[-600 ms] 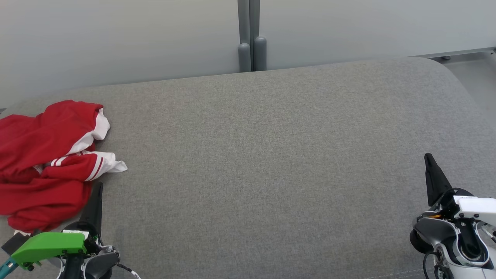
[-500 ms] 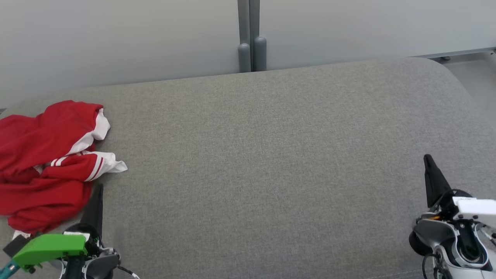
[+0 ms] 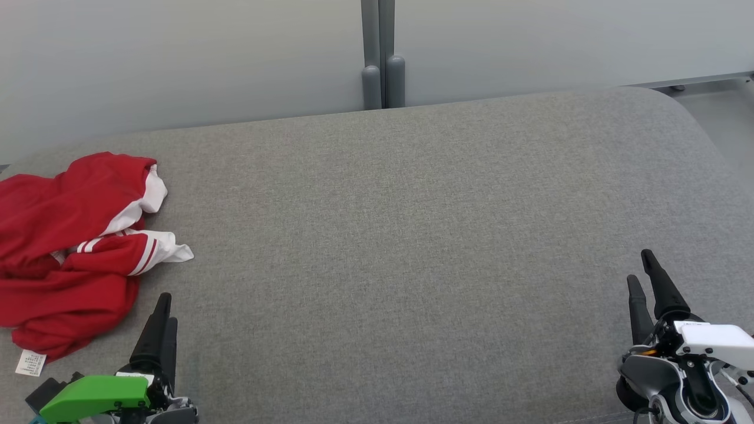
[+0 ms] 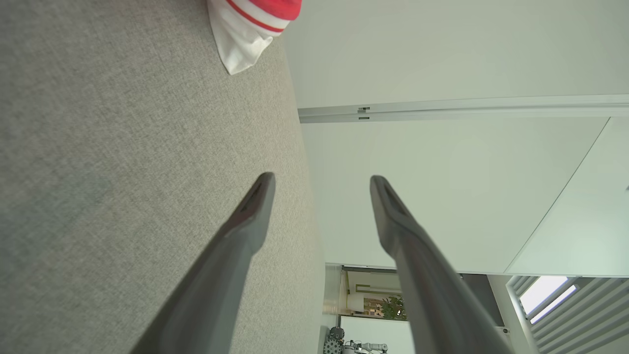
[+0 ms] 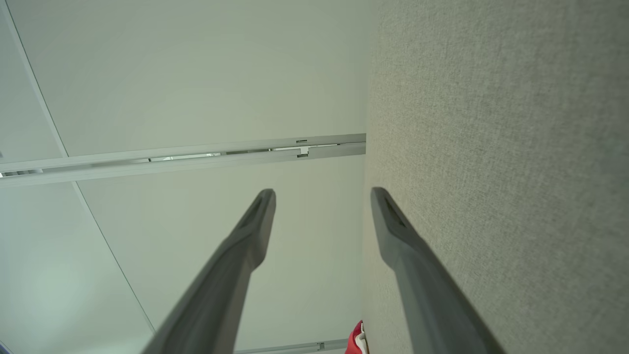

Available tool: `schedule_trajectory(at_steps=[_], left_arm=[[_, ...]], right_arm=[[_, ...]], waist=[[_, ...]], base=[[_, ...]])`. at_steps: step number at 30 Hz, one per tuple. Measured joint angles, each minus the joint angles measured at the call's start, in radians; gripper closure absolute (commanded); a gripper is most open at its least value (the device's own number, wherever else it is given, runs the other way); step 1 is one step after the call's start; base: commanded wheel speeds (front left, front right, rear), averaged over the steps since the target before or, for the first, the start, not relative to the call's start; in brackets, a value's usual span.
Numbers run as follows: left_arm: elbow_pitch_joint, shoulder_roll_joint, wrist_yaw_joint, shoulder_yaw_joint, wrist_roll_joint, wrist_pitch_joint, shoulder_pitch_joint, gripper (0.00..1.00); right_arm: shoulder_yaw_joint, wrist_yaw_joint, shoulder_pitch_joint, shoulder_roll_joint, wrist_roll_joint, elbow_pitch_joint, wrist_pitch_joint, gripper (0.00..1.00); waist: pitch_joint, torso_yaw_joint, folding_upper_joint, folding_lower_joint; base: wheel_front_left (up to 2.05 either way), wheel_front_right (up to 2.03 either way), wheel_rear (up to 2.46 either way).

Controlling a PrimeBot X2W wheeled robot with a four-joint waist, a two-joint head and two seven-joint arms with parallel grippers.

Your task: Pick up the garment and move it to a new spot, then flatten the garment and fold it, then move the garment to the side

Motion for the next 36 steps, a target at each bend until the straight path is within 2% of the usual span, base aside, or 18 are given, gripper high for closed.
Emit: schedule_trajectory(at_steps=[5, 12, 19, 36], left_arm=[[-0.01, 0.005, 0.0, -0.016, 0.017, -0.02, 0.0, 0.0], [-0.025, 0.037, 0.0, -0.052, 0.114, -0.064, 0.0, 0.0], [-0.031, 0.071, 0.009, -0.089, 0.236, -0.091, -0.003, 0.0], [-0.083, 0.1, 0.063, -0.151, 0.535, -0.148, -0.016, 0.0]], right_arm=[[0.019, 0.0, 0.001, -0.02, -0.055, -0.019, -0.024, 0.0], [0.045, -0.002, 0.006, -0.073, -0.178, -0.048, -0.05, 0.0], [0.094, -0.028, 0.006, -0.127, -0.338, -0.083, -0.076, 0.0], [0.198, -0.081, 0.021, -0.173, -0.629, -0.134, -0.134, 0.0]], waist=[[0.001, 0.0, 0.0, 0.0], [0.003, 0.001, 0.0, 0.0], [0.005, 0.003, 0.0, 0.0], [0.0, 0.012, 0.0, 0.0]], base=[[0.0, 0.0, 0.0], [0.0, 0.0, 0.0], [0.0, 0.0, 0.0], [0.0, 0.0, 0.0]])
